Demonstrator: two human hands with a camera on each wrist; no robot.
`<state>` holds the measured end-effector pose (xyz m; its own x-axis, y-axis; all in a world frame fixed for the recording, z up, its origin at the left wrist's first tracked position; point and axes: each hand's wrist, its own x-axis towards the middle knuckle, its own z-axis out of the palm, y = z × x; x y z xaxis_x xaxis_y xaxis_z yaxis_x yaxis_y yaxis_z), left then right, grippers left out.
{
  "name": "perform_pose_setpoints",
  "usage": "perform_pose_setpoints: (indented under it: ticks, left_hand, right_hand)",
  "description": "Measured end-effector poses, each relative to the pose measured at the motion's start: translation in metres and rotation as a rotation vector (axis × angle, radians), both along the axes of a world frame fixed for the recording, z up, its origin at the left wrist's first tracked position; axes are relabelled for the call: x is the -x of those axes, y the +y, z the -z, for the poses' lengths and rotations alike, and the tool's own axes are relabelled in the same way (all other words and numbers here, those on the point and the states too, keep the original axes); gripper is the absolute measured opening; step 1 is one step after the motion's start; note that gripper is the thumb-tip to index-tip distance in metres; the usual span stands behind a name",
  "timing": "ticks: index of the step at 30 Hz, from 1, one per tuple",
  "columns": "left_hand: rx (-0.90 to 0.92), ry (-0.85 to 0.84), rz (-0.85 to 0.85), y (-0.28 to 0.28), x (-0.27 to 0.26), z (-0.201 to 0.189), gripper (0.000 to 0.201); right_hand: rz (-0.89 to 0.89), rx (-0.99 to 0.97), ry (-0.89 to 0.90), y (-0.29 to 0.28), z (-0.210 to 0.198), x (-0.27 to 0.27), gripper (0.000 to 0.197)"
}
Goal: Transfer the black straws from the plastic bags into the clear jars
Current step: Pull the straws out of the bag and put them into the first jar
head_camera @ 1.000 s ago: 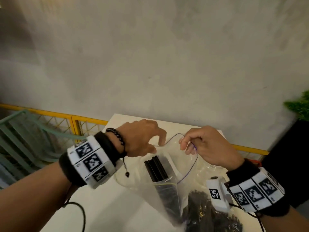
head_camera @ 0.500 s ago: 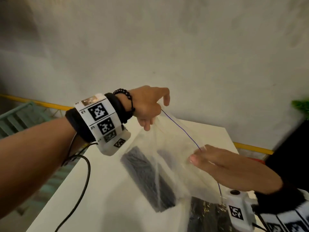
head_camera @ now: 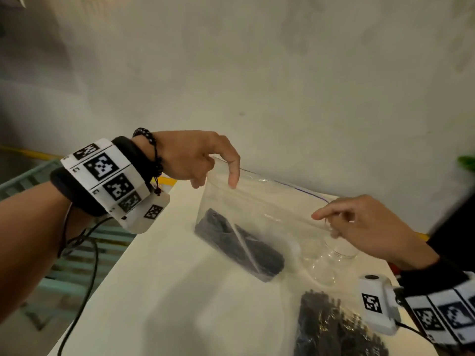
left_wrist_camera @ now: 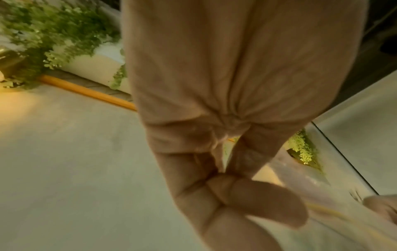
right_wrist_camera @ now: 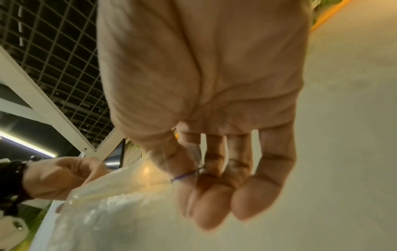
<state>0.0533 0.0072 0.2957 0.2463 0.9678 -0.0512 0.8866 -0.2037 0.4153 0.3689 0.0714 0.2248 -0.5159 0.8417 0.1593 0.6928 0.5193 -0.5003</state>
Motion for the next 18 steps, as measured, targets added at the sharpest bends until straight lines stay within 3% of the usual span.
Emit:
perform_pose_setpoints:
  ticks: [2, 4, 6, 7, 8, 9, 12, 13, 15, 18]
  left_hand:
    - [0.019, 0.022, -0.039, 0.005, -0.004, -0.004, 0.069]
    - [-0.021, -0.039, -0.080, 0.011, -0.012, -0.013, 0.068]
    - [-0.070, -0.185, -0.077, 0.014, -0.020, -0.027, 0.066]
    - [-0.084, -0.265, -0.065, 0.013, -0.023, -0.035, 0.065]
    - [-0.095, -0.339, -0.051, 0.011, -0.027, -0.044, 0.065]
    - [-0.105, -0.402, -0.033, 0.009, -0.031, -0.053, 0.064]
    - [-0.108, -0.513, 0.038, 0.004, -0.043, -0.073, 0.061]
    - [-0.107, -0.530, 0.055, 0.003, -0.046, -0.077, 0.060]
    - [-0.107, -0.583, 0.059, 0.002, -0.051, -0.080, 0.059]
    - [-0.119, -0.733, 0.006, 0.003, -0.049, -0.077, 0.054]
  right_hand:
    - [-0.030, -0.094, 0.188, 0.001, -0.004, -0.003, 0.030]
    - [-0.051, -0.086, 0.633, -0.005, -0.007, -0.008, 0.013]
    - [-0.108, 0.093, 1.075, -0.010, -0.001, -0.017, 0.048]
    - [-0.111, 0.202, 1.205, -0.008, 0.008, -0.023, 0.064]
    - [-0.083, 0.269, 1.230, -0.006, 0.019, -0.026, 0.081]
    - [-0.058, 0.268, 1.088, -0.003, 0.031, -0.026, 0.096]
    - [-0.012, 0.193, 0.448, -0.002, 0.054, -0.010, 0.123]
    - [-0.030, 0.185, 0.380, 0.000, 0.056, -0.002, 0.110]
    - [-0.096, 0.293, 0.503, -0.003, 0.057, 0.021, 0.046]
    - [-0.126, 0.394, 0.685, -0.006, 0.073, 0.049, 0.032]
